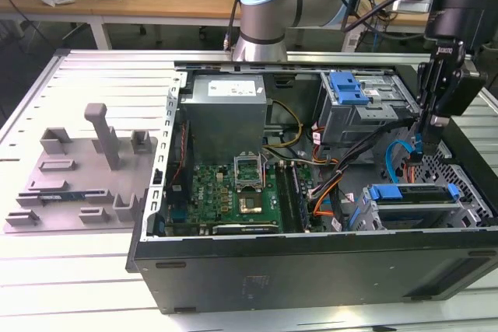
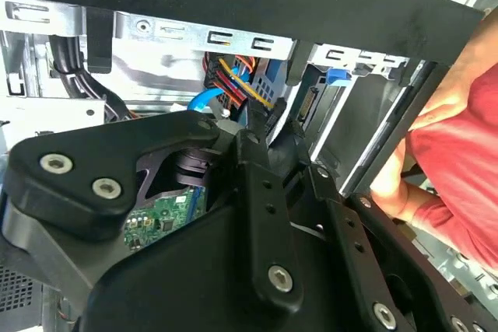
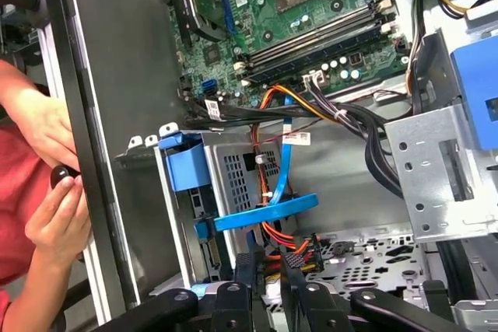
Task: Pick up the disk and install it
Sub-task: 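Insert the first disk wire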
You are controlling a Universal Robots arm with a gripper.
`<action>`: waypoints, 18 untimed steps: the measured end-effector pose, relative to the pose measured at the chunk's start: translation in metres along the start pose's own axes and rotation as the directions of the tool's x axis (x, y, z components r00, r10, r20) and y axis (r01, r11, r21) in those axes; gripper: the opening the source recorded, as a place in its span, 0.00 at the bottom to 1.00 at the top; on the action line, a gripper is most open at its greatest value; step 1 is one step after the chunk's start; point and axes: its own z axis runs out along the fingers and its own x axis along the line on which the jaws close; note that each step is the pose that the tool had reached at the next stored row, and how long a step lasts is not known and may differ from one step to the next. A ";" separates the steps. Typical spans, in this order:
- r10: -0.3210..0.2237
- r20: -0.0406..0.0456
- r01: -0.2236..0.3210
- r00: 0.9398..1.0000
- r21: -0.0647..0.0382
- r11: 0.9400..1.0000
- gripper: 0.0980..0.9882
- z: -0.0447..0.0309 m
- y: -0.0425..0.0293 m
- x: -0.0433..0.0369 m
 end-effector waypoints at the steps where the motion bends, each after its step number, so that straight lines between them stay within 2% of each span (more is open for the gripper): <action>1: 0.000 0.000 0.000 1.000 0.000 1.000 0.21 0.0004 0.0000 -0.0002; 4: -0.001 0.000 0.001 1.000 0.000 1.000 0.21 0.0017 -0.0003 0.0002; 7: -0.001 0.000 0.001 1.000 0.001 1.000 0.21 0.0048 -0.0018 0.0054; 10: 0.000 0.000 0.000 1.000 0.002 1.000 0.21 0.0064 -0.0010 0.0055; 18: 0.004 0.004 -0.005 1.000 0.020 1.000 0.21 0.0082 0.0005 0.0040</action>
